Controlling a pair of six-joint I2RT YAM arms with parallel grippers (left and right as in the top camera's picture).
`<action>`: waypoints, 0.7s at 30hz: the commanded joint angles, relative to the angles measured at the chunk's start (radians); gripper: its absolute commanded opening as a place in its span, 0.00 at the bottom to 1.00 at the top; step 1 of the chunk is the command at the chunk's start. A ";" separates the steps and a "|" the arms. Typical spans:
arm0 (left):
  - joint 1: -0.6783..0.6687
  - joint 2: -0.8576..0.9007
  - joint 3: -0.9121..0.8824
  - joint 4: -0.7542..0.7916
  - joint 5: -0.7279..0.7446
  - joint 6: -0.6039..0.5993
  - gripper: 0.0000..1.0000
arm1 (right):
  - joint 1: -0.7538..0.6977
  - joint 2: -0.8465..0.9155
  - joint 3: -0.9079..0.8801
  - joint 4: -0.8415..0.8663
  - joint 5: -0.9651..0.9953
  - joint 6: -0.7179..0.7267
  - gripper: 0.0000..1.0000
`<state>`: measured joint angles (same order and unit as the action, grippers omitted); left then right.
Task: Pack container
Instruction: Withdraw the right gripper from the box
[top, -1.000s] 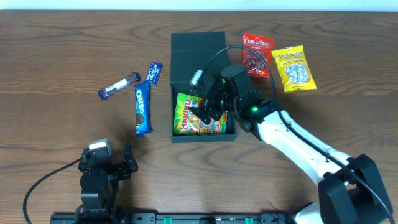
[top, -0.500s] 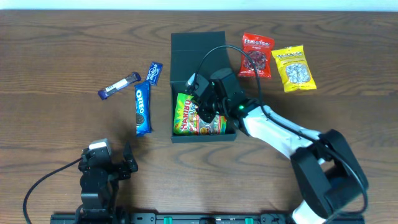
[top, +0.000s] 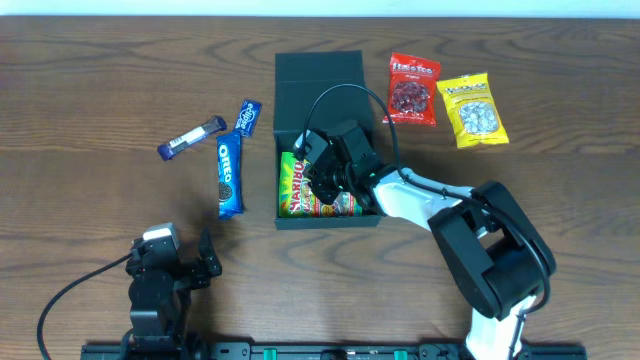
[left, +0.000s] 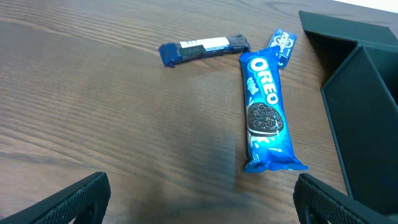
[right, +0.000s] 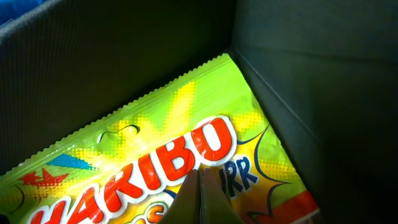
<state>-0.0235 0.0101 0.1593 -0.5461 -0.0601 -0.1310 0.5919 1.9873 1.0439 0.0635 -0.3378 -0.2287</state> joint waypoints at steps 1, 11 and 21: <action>-0.003 -0.006 -0.013 0.002 -0.018 0.003 0.95 | 0.012 0.027 0.006 -0.039 -0.018 -0.042 0.01; -0.003 -0.006 -0.013 0.002 -0.018 0.003 0.95 | 0.008 0.005 0.026 -0.083 -0.039 -0.042 0.01; -0.003 -0.006 -0.013 0.002 -0.018 0.003 0.95 | -0.051 -0.325 0.060 -0.106 -0.025 0.027 0.99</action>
<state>-0.0235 0.0101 0.1593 -0.5465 -0.0601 -0.1310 0.5690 1.7798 1.0710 -0.0463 -0.3626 -0.2218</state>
